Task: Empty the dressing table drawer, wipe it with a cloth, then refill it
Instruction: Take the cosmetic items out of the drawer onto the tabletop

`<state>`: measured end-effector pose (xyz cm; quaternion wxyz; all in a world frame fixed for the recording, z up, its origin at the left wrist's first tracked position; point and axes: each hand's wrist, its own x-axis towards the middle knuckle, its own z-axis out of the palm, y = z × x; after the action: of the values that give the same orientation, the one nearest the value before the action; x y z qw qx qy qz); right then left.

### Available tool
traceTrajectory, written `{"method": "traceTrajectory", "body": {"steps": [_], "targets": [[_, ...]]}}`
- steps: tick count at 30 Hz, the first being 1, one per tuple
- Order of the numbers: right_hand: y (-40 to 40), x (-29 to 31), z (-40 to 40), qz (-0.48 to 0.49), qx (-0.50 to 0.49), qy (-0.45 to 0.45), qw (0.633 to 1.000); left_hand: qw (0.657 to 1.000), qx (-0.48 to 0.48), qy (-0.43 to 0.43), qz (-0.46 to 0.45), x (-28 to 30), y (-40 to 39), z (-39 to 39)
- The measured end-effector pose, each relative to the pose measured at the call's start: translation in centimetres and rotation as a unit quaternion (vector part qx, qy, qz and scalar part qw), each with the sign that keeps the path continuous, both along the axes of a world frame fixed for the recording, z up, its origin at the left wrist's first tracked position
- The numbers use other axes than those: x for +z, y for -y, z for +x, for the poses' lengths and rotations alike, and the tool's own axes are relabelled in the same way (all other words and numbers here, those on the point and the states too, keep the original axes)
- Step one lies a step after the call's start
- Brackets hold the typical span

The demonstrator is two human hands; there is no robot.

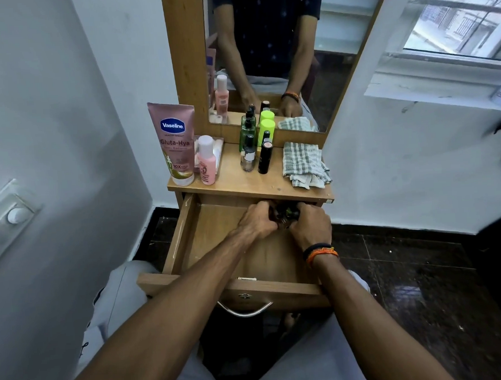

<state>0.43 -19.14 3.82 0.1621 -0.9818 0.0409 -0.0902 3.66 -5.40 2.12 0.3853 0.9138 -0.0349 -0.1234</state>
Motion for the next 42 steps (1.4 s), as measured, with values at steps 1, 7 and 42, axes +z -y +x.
{"method": "traceTrajectory", "body": {"steps": [1,7,42], "targets": [[0.0,-0.1,0.1,-0.006,-0.001,0.000,1.000,1.000,0.001,0.000,-0.004,-0.2,0.2,0.1],[0.1,-0.2,0.5,-0.044,0.003,-0.012,0.999,0.999,0.030,0.003,-0.021,-0.6,1.2,0.6],[0.4,4.7,-1.4,0.367,0.010,0.125,0.922,0.971,0.039,0.180,-0.153,4.5,-4.0,-2.7]]}}
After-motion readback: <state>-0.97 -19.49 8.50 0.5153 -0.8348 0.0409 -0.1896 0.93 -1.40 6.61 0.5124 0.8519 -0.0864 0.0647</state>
